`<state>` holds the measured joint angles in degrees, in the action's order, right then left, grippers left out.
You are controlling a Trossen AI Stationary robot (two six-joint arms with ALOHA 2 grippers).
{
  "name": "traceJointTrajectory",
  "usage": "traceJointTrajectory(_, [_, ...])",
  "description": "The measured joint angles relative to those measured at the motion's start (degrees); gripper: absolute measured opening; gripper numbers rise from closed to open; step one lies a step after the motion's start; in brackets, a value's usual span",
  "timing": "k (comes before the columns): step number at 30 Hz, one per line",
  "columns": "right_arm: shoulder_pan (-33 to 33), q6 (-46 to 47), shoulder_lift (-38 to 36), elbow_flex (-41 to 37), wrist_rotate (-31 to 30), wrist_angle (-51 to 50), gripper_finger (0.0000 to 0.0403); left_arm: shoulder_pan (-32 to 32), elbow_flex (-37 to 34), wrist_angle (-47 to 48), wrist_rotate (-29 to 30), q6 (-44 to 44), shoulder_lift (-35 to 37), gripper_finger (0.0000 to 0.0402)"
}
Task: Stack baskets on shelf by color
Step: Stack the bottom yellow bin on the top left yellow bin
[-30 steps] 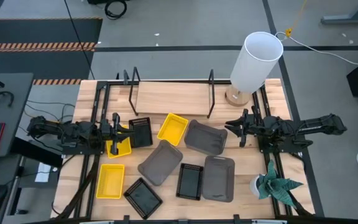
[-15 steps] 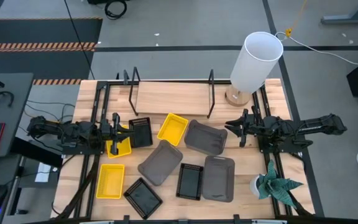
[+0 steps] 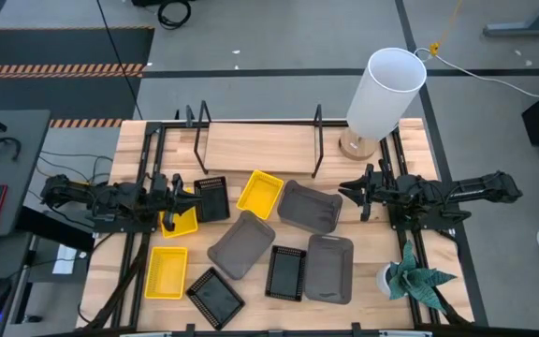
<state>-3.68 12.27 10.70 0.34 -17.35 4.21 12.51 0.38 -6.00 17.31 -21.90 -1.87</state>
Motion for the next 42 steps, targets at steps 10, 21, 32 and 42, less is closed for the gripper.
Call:
traceJointTrajectory(10, [0.0, 0.0, 0.0, 0.0, 0.0, 0.0, 0.0093, 0.0, 0.0, -0.4, -4.3, -1.0, 0.0, 0.0035])
traceJointTrajectory(21, [0.0, 0.0, 0.0, 0.0, 0.0, 0.0, 0.0093, 0.6, 9.0, 8.7, -10.1, -9.0, -9.6, 0.0005])
traceJointTrajectory(32, [0.0, 0.0, 0.0, 0.0, 0.0, 0.0, 0.0093, 11.8, 25.6, 32.3, -14.1, -16.7, -31.1, 0.0004])
traceJointTrajectory(42, [0.0, 0.0, 0.0, 0.0, 0.0, 0.0, 0.0093, 23.8, 36.8, 50.1, -12.6, -21.2, -42.1, 0.0005])
